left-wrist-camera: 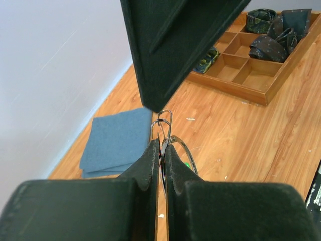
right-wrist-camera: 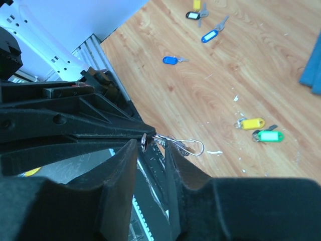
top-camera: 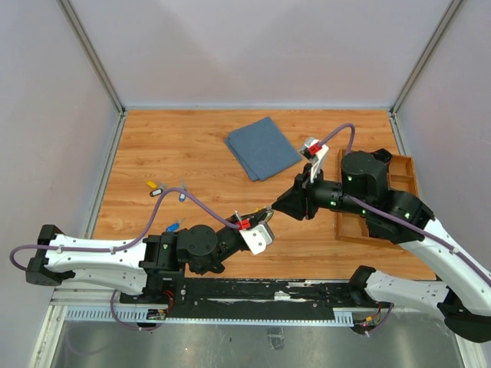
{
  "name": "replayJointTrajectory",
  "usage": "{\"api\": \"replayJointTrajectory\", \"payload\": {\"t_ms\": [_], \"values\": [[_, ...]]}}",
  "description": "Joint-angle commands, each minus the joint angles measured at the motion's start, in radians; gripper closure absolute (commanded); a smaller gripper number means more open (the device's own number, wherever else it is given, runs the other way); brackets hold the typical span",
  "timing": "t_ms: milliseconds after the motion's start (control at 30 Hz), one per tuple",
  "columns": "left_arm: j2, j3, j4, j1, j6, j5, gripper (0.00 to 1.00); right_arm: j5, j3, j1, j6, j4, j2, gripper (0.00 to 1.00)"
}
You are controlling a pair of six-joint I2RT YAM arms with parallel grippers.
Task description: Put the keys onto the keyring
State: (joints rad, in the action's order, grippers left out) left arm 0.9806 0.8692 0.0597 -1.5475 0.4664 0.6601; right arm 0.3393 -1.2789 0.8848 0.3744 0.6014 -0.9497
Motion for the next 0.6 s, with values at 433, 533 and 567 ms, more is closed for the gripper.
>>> {"api": "replayJointTrajectory", "payload": {"t_ms": [433, 533, 567], "values": [[-0.026, 0.001, -0.024, -0.006, 0.029, 0.027, 1.00, -0.250, 0.035, -0.121, -0.014, 0.160, 0.007, 0.63], [-0.016, 0.004, -0.038, -0.004, 0.032, 0.066, 0.99, -0.180, 0.099, -0.212, -0.029, 0.131, -0.011, 0.60], [-0.018, 0.002, -0.042, 0.000, 0.034, 0.075, 0.99, -0.160, 0.122, -0.236, -0.037, 0.118, -0.019, 0.59]]}}
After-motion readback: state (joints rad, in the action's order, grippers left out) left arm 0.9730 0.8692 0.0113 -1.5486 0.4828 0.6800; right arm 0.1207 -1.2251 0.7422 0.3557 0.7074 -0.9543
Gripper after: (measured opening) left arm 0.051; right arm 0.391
